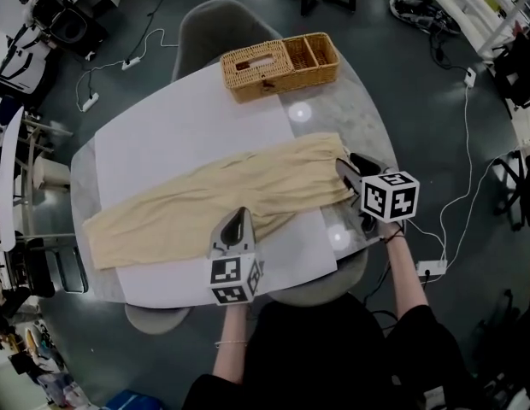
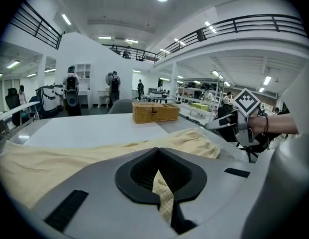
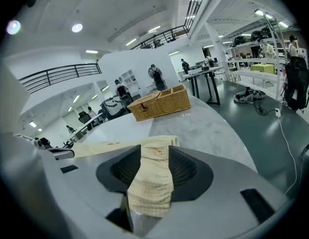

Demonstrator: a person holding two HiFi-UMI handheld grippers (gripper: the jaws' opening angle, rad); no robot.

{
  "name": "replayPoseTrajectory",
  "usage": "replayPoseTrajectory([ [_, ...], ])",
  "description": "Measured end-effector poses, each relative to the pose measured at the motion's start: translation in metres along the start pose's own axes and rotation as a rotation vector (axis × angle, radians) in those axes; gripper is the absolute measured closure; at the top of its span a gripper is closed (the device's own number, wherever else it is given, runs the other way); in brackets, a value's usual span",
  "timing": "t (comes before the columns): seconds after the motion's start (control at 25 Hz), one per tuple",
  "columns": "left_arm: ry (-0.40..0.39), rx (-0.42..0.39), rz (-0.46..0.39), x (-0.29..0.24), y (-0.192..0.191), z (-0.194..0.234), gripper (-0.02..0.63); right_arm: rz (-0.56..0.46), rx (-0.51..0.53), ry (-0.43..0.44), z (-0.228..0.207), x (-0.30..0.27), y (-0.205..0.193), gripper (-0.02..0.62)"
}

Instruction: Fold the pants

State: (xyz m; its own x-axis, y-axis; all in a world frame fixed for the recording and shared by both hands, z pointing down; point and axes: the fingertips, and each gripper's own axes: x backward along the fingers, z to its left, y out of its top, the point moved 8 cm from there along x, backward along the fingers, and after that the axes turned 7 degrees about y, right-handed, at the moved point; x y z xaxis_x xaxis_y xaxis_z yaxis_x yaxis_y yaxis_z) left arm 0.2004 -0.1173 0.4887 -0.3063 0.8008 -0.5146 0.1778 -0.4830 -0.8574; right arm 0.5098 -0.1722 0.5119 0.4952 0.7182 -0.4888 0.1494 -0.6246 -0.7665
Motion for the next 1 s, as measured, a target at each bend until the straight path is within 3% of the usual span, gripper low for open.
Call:
replayPoseTrajectory([
  [0.36,0.007,0.001,0.027,-0.011,-0.004,-0.001,0.598,0.113,0.006,-0.042,-0.031,-0.026,-0.01,0.372],
  [0.72,0.039,0.023,0.037,-0.012,-0.007,0.001,0.598,0.222,-0.029,-0.044,-0.043,-0.046,-0.018,0.365],
  [1.0,0.057,0.036,0.04,-0.013,-0.008,-0.003,0.598,0.327,0.085,-0.134,-0.039,-0.053,-0.018,0.367],
])
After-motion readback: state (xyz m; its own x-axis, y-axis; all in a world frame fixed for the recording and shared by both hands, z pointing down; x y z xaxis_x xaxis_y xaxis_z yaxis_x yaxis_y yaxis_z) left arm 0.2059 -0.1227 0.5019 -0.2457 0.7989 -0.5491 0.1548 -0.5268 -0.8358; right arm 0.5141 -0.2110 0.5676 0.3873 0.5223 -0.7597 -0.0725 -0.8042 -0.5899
